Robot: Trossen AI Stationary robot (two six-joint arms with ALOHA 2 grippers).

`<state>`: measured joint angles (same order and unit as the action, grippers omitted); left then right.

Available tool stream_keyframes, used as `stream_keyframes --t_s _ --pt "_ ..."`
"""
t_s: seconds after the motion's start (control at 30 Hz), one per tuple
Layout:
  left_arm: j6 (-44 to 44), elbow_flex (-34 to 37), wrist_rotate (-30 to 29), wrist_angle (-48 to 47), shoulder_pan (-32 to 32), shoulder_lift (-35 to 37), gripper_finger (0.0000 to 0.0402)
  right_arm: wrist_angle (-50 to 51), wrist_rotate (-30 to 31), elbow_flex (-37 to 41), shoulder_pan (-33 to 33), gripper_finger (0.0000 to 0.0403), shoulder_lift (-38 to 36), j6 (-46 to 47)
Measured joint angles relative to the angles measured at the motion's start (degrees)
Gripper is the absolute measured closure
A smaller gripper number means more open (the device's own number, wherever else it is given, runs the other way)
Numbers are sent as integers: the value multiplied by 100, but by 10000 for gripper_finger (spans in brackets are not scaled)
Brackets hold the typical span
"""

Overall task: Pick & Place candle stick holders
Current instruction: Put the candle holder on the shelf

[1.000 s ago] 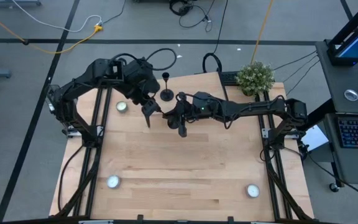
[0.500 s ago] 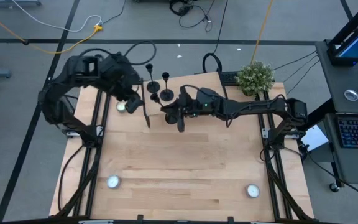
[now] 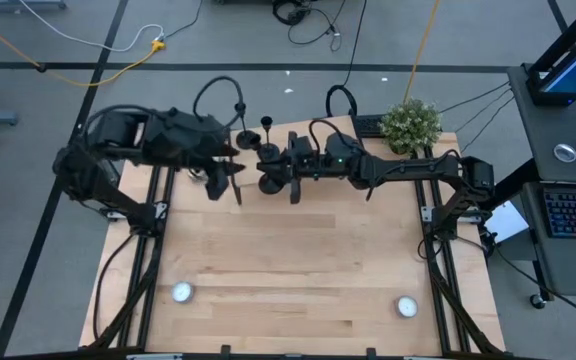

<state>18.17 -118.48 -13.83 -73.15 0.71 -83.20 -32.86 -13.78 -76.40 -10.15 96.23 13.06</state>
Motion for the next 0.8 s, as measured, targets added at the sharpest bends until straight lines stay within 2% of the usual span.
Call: stream_keyframes --t_s 0.3,0.6,0.8 --pt "-221 912 -466 1093 70 -9 211 -256 -168 0 28 395 0 140" --pt "-573 1204 -734 1785 72 -4 211 -292 -308 0 54 395 0 149" --pt "-523 1231 -742 1820 37 -4 218 -303 -318 -2 87 395 0 144"
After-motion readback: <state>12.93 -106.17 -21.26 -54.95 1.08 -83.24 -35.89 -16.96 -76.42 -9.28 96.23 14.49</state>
